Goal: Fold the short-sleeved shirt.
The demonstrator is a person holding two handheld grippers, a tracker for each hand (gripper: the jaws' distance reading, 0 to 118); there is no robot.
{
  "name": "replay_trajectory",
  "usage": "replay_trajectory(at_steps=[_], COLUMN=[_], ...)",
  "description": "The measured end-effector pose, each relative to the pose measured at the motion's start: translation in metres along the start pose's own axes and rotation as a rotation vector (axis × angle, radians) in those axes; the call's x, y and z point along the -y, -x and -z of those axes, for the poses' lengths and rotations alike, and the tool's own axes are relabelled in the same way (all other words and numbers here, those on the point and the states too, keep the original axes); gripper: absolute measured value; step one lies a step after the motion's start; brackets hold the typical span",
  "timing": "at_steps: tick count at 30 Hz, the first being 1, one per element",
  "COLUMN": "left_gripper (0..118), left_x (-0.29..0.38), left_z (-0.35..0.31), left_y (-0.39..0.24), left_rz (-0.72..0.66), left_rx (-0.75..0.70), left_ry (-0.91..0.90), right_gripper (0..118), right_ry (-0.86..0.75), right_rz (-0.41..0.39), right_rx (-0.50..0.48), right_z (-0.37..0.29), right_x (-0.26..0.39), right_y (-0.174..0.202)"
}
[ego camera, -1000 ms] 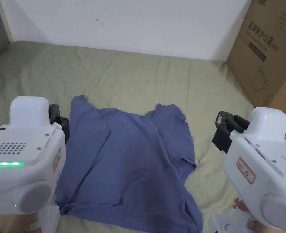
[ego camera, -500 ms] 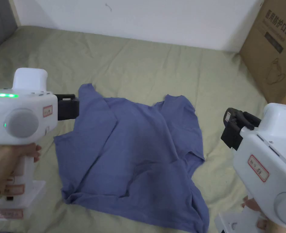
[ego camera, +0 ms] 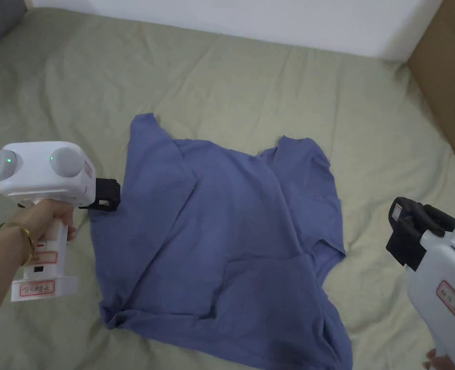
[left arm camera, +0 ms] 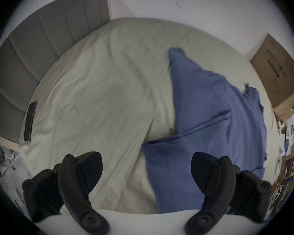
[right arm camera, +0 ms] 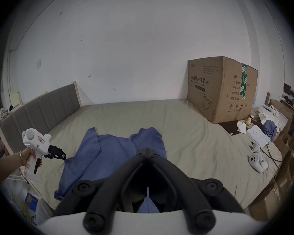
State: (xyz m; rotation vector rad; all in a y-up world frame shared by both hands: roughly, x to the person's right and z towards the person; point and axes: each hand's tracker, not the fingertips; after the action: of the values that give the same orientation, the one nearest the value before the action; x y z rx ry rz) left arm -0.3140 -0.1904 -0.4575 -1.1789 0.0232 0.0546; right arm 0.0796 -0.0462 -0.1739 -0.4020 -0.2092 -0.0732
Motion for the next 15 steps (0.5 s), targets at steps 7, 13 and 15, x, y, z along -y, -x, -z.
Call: replay_trajectory(at_steps=[7,13,15], left_gripper=[75,0,0], left_x=[0.009,0.023,0.022], left_z=[0.028,0.027,0.019], left_y=[-0.01,-0.027,-0.024], left_rz=[0.003,0.118,0.092], left_rx=[-0.022,-0.101,-0.079], left_ry=[0.049,-0.016,-0.014], right_gripper=[0,0,0], right_ry=[0.056,0.081,0.09], right_rz=[-0.003,0.002,-0.003], right_rx=[0.032,0.034,0.029], right_z=[0.014,0.019,0.019], right_x=[0.009,0.018,0.02], right_y=[-0.006,-0.007,-0.007])
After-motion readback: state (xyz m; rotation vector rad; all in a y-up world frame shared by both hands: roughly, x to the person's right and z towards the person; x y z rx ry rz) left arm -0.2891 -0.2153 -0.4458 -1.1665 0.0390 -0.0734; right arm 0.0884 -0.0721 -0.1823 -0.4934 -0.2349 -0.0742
